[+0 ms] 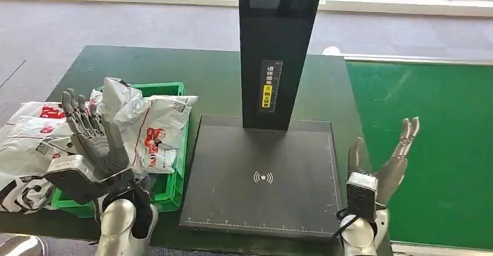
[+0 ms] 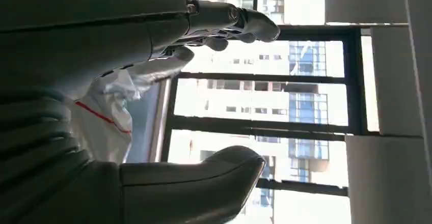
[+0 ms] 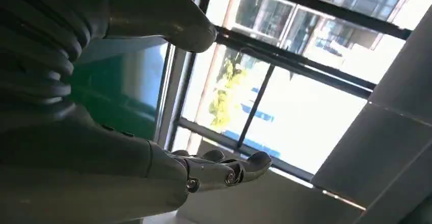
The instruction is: Moved the parcel from conveyor to table for the left to box.
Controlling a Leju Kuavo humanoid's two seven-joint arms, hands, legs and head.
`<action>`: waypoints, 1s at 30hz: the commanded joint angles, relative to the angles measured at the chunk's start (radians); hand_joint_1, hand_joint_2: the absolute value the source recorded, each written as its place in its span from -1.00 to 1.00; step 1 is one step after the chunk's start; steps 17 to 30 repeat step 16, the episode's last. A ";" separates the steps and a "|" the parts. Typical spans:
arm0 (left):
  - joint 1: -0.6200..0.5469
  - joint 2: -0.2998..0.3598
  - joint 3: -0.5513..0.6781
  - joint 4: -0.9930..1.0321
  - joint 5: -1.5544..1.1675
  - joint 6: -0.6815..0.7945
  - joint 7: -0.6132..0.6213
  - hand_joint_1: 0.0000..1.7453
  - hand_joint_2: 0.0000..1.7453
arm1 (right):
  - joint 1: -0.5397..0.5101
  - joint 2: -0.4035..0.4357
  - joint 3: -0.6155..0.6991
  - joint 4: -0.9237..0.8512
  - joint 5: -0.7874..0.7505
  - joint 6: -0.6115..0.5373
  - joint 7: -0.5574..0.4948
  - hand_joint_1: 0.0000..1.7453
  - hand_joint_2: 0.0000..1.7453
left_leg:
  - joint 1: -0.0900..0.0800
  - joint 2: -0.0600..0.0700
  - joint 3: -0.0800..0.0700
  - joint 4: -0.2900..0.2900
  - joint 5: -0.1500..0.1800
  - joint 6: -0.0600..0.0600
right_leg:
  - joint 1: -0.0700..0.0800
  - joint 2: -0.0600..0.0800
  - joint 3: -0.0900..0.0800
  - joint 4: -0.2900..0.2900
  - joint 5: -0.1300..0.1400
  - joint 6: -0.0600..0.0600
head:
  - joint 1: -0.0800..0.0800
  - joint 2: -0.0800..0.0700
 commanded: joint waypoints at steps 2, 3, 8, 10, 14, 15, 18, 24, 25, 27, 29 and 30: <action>0.032 0.013 -0.096 -0.046 0.017 -0.013 0.001 -1.00 1.00 | -0.029 -0.061 0.151 0.015 -0.038 0.018 0.002 -1.00 1.00 | 0.000 0.003 0.002 -0.001 -0.001 0.000 | 0.001 0.001 0.002 -0.002 0.000 -0.001 | 0.000 0.000; 0.032 0.013 -0.096 -0.046 0.017 -0.013 0.001 -1.00 1.00 | -0.029 -0.061 0.151 0.015 -0.038 0.018 0.002 -1.00 1.00 | 0.000 0.003 0.004 -0.003 0.000 0.000 | 0.000 0.001 0.003 -0.003 0.000 -0.001 | 0.000 0.000; 0.032 0.013 -0.096 -0.046 0.017 -0.013 0.001 -1.00 1.00 | -0.029 -0.061 0.151 0.015 -0.038 0.018 0.002 -1.00 1.00 | 0.000 0.001 0.001 -0.001 0.000 0.000 | 0.000 0.001 0.001 -0.001 0.000 0.000 | 0.000 0.000; 0.032 0.013 -0.096 -0.046 0.017 -0.013 0.001 -1.00 1.00 | -0.029 -0.061 0.151 0.015 -0.038 0.018 0.002 -1.00 1.00 | 0.000 0.003 0.004 -0.003 0.000 0.000 | 0.001 0.001 0.004 -0.004 0.001 -0.001 | 0.000 0.000; 0.023 0.016 -0.112 -0.052 0.031 -0.021 0.001 -1.00 1.00 | -0.040 -0.072 0.191 0.005 -0.088 0.043 0.002 -1.00 1.00 | 0.000 0.002 0.003 -0.002 0.000 0.000 | 0.000 0.001 0.003 -0.003 0.000 -0.001 | 0.000 0.000; 0.020 0.015 -0.116 -0.054 0.032 -0.020 0.001 -1.00 1.00 | -0.044 -0.071 0.199 0.004 -0.092 0.049 0.002 -1.00 1.00 | 0.000 0.002 0.002 -0.001 0.000 0.000 | 0.000 0.001 0.001 -0.001 0.000 -0.001 | 0.000 0.000; 0.013 0.015 -0.127 -0.054 0.034 -0.022 0.001 -1.00 1.00 | -0.049 -0.069 0.215 0.001 -0.099 0.056 0.002 -1.00 1.00 | 0.000 0.002 0.002 -0.002 0.000 0.000 | 0.000 0.001 0.002 -0.002 0.000 -0.001 | 0.000 0.000; 0.013 0.015 -0.127 -0.054 0.034 -0.022 0.001 -1.00 1.00 | -0.049 -0.069 0.215 0.001 -0.099 0.056 0.002 -1.00 1.00 | 0.000 0.002 0.002 -0.002 0.000 0.000 | 0.000 0.001 0.002 -0.002 0.000 -0.001 | 0.000 0.000; 0.013 0.015 -0.127 -0.054 0.034 -0.022 0.001 -1.00 1.00 | -0.049 -0.069 0.215 0.001 -0.099 0.056 0.002 -1.00 1.00 | 0.000 0.002 0.002 -0.002 0.000 0.000 | 0.000 0.001 0.002 -0.002 0.000 -0.001 | 0.000 0.000; 0.013 0.015 -0.127 -0.054 0.034 -0.022 0.001 -1.00 1.00 | -0.049 -0.069 0.215 0.001 -0.099 0.056 0.002 -1.00 1.00 | 0.000 0.002 0.002 -0.002 0.000 0.000 | 0.000 0.001 0.002 -0.002 0.000 -0.001 | 0.000 0.000; 0.013 0.015 -0.127 -0.054 0.034 -0.022 0.001 -1.00 1.00 | -0.049 -0.069 0.215 0.001 -0.099 0.056 0.002 -1.00 1.00 | 0.000 0.002 0.002 -0.002 0.000 0.000 | 0.000 0.001 0.002 -0.002 0.000 -0.001 | 0.000 0.000; 0.013 0.015 -0.127 -0.054 0.034 -0.022 0.001 -1.00 1.00 | -0.049 -0.069 0.215 0.001 -0.099 0.056 0.002 -1.00 1.00 | 0.000 0.002 0.002 -0.002 0.000 0.000 | 0.000 0.001 0.002 -0.002 0.000 -0.001 | 0.000 0.000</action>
